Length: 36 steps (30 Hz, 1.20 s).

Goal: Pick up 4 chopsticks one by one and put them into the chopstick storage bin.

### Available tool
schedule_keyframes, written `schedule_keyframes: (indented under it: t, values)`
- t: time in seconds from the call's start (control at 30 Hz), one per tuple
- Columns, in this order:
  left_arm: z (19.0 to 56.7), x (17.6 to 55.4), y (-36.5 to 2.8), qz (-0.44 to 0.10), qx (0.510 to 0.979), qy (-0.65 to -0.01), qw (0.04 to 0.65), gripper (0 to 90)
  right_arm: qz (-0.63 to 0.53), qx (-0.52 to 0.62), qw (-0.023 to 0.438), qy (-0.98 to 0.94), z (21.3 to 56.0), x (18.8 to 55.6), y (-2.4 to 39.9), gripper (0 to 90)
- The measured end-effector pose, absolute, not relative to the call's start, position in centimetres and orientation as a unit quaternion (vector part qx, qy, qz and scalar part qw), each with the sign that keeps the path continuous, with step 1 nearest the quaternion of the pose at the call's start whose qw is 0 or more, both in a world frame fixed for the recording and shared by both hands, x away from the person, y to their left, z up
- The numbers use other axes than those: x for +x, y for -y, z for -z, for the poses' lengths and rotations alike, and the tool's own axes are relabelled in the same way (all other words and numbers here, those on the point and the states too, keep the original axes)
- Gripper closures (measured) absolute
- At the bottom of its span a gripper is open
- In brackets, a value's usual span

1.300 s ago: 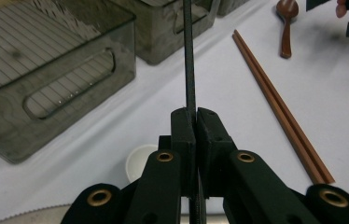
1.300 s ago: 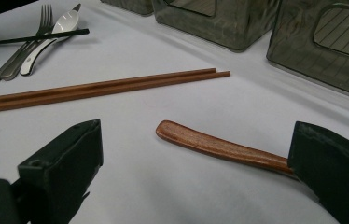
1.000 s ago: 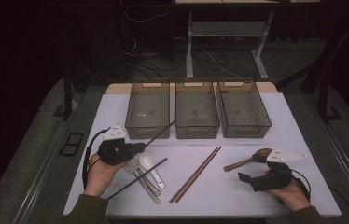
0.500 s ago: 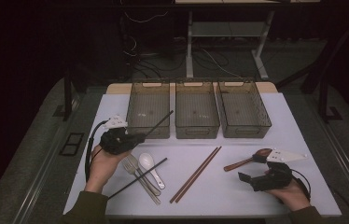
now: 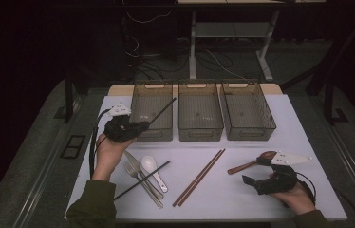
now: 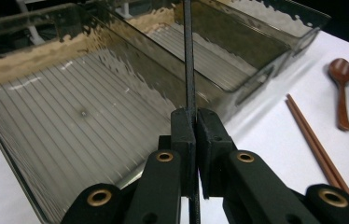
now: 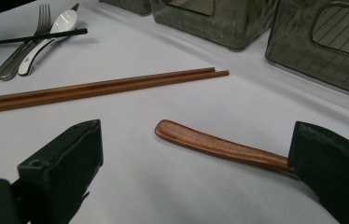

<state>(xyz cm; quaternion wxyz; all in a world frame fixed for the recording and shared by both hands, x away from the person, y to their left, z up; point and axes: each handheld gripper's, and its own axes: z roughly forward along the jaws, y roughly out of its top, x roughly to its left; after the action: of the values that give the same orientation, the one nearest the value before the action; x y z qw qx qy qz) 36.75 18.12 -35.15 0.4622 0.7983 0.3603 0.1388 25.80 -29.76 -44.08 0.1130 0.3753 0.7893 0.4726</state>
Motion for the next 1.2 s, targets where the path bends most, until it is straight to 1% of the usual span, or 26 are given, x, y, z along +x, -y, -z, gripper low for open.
schedule_keyframes:
  t: [0.5, 0.67, 1.13, 1.2]
  values:
    - [34.4, 41.1, -17.1, -0.148, 0.790, -0.373, 0.463, 85.2, -0.474, 0.376, 0.111, -0.788, 44.1, 25.7, 29.8, 2.9]
    - [34.5, 42.6, -16.9, -0.157, 0.795, -0.378, 0.447, 85.1, -0.475, 0.376, 0.111, -0.788, 44.1, 25.7, 29.8, 2.9]
    - [36.6, 45.4, -17.7, -0.158, 0.772, -0.432, 0.439, 85.0, -0.479, 0.375, 0.110, -0.786, 44.0, 25.7, 29.9, 2.9]
    - [36.8, 45.8, -17.7, -0.163, 0.775, -0.435, 0.429, 85.0, -0.480, 0.376, 0.109, -0.785, 44.0, 25.7, 29.9, 2.9]
